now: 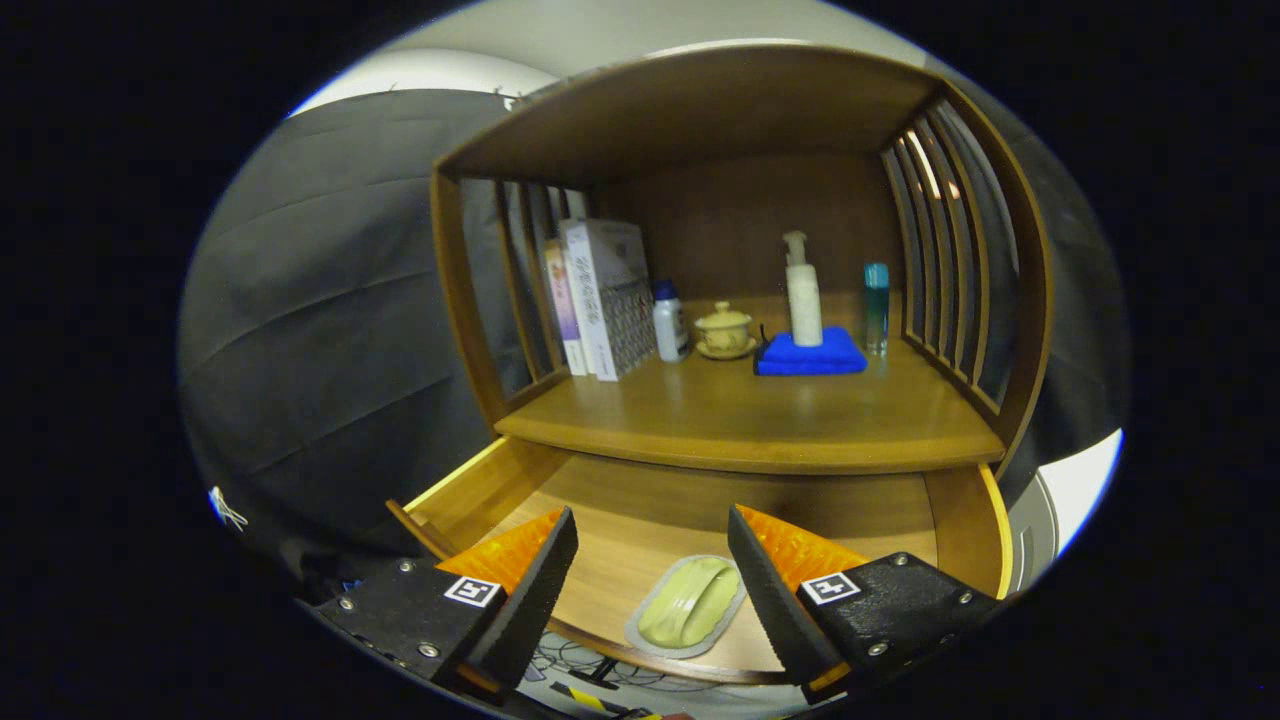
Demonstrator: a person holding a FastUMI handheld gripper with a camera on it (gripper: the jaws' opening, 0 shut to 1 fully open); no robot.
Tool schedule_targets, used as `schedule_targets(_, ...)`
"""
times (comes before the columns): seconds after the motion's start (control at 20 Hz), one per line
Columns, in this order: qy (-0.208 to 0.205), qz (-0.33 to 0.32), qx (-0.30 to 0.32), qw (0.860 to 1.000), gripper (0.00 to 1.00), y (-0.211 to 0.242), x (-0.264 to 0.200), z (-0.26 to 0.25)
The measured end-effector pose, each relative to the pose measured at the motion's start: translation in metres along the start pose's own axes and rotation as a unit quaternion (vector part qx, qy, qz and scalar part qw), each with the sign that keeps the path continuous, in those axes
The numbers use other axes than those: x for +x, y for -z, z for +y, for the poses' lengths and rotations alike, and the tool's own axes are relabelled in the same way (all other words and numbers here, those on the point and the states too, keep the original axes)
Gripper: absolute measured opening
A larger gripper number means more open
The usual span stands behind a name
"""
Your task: Pull open the drawer, take out the items inside it, and place them on the countertop above the cabinet.
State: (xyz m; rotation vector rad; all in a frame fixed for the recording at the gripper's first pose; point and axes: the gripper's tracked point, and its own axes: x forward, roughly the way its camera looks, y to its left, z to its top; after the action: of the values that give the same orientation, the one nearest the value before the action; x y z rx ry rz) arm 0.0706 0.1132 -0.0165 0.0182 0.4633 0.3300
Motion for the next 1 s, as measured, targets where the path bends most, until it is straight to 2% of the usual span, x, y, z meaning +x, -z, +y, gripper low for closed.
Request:
schedule_targets(0.25,0.033,0.082,-0.018,0.996,0.95,0.029,0.036,-0.025)
schedule_targets(0.35,0.025,0.122,-0.01,0.992,0.95,0.048,0.048,-0.021)
schedule_targets(0.55,0.021,0.181,-0.032,0.983,0.96,0.079,0.056,-0.026)
schedule_targets(0.7,0.022,0.207,-0.02,0.978,0.95,0.086,0.059,-0.031)
schedule_targets(0.9,0.024,0.239,-0.013,0.971,0.86,0.101,0.059,-0.034)
schedule_targets(1.0,0.021,0.249,-0.022,0.968,0.76,0.108,0.06,-0.033)
